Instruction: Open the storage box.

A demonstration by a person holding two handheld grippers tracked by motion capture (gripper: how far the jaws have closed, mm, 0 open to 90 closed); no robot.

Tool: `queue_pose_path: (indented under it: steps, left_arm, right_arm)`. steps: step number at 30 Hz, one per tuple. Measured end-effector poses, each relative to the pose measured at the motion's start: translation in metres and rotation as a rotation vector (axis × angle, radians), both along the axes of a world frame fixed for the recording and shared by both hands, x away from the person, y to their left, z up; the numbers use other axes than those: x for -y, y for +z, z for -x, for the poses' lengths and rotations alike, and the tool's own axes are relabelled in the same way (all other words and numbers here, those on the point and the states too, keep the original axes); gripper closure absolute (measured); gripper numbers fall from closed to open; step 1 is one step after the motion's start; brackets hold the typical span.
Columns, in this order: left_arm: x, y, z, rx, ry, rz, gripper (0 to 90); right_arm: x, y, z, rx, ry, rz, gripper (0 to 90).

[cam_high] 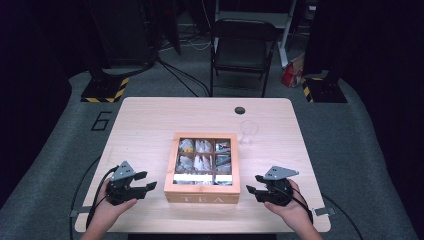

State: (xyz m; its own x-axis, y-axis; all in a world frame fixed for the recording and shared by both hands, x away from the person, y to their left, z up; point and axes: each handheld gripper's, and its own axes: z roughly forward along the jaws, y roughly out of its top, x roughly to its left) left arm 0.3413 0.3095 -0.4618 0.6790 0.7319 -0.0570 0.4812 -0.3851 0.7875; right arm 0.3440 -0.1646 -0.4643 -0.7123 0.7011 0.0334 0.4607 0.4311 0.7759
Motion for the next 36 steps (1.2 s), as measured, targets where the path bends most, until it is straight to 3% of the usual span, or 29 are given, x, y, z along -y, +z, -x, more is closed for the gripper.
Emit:
queue_pose_path:
  steps: [5,8,9,17,23,31,32,36]
  left_arm:
    - [0.001,0.004,0.005,0.015,-0.005,0.009,43.2]
    - [0.002,0.007,0.011,0.016,-0.033,0.013,43.2]
    - [0.003,0.007,0.013,0.034,-0.034,0.02,43.2]
    - [0.01,0.008,0.023,0.053,-0.072,0.002,44.4]
    - [0.013,0.007,0.028,0.023,-0.108,0.024,45.1]
    - [0.02,-0.002,0.031,0.02,-0.123,0.04,48.5]
    - [0.021,-0.003,0.031,0.001,-0.132,0.041,48.9]
    - [0.024,-0.008,0.031,0.008,-0.133,0.046,50.4]
  right_arm:
    - [-0.002,0.002,0.006,0.001,0.009,-0.02,47.2]
    - [-0.004,0.003,0.011,-0.004,0.021,-0.025,47.2]
    - [-0.005,0.004,0.012,-0.007,0.019,-0.025,47.2]
    - [-0.008,0.003,0.019,-0.013,0.024,-0.036,47.1]
    - [-0.012,0.004,0.024,-0.007,0.055,-0.056,47.2]
    - [-0.015,-0.002,0.027,-0.008,0.065,-0.072,51.1]
    - [-0.015,-0.002,0.028,-0.013,0.059,-0.072,51.1]
    - [-0.019,-0.007,0.028,-0.015,0.07,-0.064,52.2]
